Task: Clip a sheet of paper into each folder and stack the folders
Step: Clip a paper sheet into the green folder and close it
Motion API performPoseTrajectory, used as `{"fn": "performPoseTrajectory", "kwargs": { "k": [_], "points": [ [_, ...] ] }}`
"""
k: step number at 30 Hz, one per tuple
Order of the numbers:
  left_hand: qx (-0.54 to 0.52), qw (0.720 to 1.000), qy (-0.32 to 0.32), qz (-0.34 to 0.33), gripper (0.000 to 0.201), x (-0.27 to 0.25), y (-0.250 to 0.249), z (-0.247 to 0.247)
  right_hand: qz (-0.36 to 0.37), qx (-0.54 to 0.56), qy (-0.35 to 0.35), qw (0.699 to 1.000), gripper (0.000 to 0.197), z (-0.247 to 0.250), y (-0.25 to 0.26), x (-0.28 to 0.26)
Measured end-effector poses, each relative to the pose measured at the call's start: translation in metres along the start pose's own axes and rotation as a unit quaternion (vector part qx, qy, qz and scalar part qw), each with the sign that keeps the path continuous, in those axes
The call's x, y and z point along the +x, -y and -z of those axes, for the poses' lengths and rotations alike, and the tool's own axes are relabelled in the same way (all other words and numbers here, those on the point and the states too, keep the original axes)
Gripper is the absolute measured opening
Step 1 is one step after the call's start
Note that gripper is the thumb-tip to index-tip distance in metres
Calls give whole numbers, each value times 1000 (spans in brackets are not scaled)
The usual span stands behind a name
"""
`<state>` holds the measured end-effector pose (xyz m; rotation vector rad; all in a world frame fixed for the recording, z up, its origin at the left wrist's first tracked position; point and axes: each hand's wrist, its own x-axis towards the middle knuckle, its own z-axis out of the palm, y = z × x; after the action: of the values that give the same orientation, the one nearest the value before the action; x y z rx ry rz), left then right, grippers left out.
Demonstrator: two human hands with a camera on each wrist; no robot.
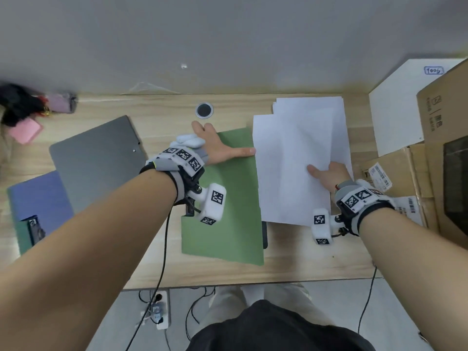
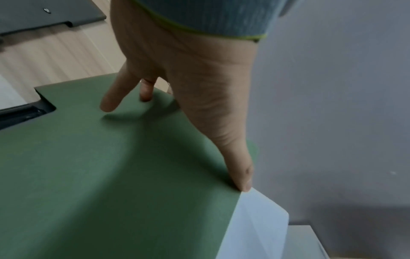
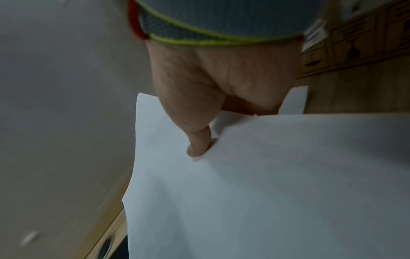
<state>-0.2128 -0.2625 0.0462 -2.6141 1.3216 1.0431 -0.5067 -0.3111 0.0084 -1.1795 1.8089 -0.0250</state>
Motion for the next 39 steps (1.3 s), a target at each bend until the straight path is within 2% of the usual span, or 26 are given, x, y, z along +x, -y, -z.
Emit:
{"fn": "performPoseTrajectory", "kwargs": {
  "k": [3,5,6,7,9,12,14,16,19,21,24,28,30,32,36,39],
  "points": [
    [-39,999,-3,10,136,-18,3,0,19,-1,28,999,70,-25,4,-14],
    [-64,997,-3,32,141,-23,4,-1,38,-15,53,998,85,-44,1,-15],
    [-74,996,3,40,142,-25,7,-2,48,-26,63,997,88,-52,5,-25],
    [-83,996,14,43,140,-25,7,-3,50,-34,67,996,81,-58,10,-33],
    [-130,990,39,43,115,-30,9,3,42,-65,71,994,58,-64,14,-44],
    [-232,970,68,15,59,-42,22,24,27,-81,66,994,60,-69,6,-50],
    [-243,968,66,-2,44,-46,33,41,23,-95,64,993,57,-67,2,-49],
    [-191,981,17,-22,48,-51,50,59,25,-112,66,991,57,-69,-1,-48],
    [-24,996,-79,-35,59,-49,77,75,10,-123,64,990,60,-73,-1,-48],
    [71,991,-112,-35,58,-49,99,77,3,-124,71,990,61,-81,1,-49],
    [201,966,-162,-16,52,-45,134,64,8,-142,86,986,62,-94,4,-52],
    [232,957,-175,19,35,-37,166,18,7,-169,90,982,69,-105,-4,-46],
    [243,959,-143,31,34,-37,172,-7,2,-190,90,978,64,-107,-8,-45],
    [241,966,-84,34,37,-37,172,-29,-2,-207,91,974,61,-107,-15,-41],
    [131,990,36,31,28,-33,162,-60,-4,-206,104,973,66,-106,-25,-34],
    [97,992,68,48,21,-37,147,-81,-2,-198,110,974,67,-107,-32,-28]
  ]
}}
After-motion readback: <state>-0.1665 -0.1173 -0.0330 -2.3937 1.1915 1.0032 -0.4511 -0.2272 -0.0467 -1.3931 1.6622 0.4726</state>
